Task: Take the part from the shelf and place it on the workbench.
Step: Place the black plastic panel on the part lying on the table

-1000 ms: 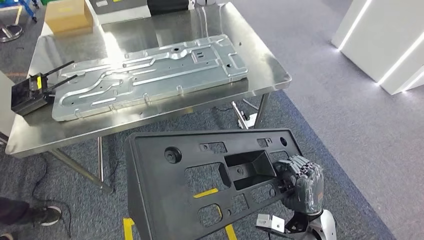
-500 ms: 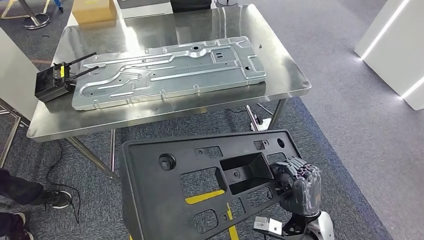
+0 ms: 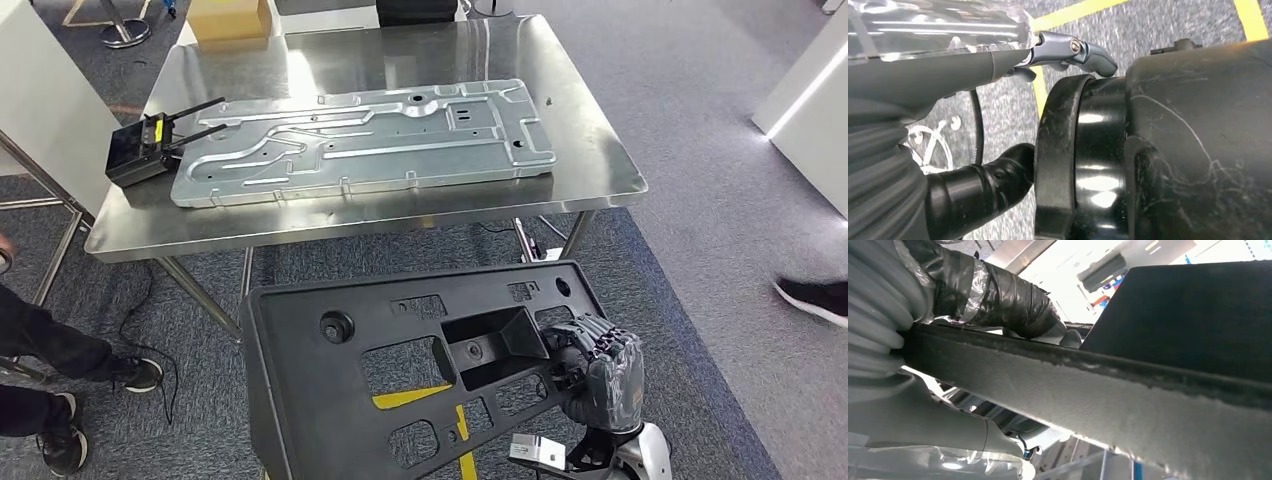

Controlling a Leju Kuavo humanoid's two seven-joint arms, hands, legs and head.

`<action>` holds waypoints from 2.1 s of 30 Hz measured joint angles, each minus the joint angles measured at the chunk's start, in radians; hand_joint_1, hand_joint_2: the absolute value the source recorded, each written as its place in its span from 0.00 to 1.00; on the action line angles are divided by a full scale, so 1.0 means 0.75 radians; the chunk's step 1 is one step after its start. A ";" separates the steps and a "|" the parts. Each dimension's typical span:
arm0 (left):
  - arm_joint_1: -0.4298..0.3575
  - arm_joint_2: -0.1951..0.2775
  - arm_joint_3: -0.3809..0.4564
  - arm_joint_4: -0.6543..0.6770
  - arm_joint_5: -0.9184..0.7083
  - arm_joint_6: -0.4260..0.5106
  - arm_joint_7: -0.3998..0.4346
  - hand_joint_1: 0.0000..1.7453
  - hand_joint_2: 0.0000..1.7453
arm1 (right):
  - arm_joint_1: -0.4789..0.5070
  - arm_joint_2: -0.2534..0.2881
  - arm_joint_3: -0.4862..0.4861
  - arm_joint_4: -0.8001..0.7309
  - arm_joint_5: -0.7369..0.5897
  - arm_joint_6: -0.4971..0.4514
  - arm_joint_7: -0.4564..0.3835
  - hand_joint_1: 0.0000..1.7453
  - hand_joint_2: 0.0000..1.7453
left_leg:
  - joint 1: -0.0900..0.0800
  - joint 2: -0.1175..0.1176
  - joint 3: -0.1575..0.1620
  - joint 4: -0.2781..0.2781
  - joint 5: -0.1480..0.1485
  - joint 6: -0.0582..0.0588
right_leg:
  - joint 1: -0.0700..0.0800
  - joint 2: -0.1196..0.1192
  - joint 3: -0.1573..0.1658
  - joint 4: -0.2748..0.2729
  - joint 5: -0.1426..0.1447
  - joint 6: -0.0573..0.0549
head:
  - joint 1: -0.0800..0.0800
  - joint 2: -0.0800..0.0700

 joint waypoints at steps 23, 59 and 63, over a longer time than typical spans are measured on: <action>-0.010 -0.002 -0.002 0.000 0.000 -0.012 -0.024 0.00 1.00 | -0.006 -0.001 0.006 0.002 -0.011 -0.001 0.001 1.00 1.00 | 0.015 -0.079 -0.128 0.249 -0.142 -0.036 | -0.033 0.074 -0.001 -0.017 0.014 -0.003 | -0.005 0.000; -0.024 -0.004 -0.004 0.000 0.000 -0.070 -0.027 0.00 1.00 | -0.031 0.006 0.051 0.021 -0.028 -0.001 0.072 1.00 1.00 | 0.009 -0.073 -0.140 0.333 -0.169 -0.034 | -0.023 0.061 -0.006 -0.015 0.017 -0.012 | -0.005 0.000; -0.014 -0.004 -0.007 0.000 0.000 -0.071 -0.015 0.00 1.00 | -0.032 0.006 0.051 0.021 -0.028 -0.001 0.072 1.00 1.00 | 0.008 -0.066 -0.023 0.074 -0.010 -0.018 | -0.017 0.064 0.009 -0.012 0.008 -0.006 | -0.005 0.000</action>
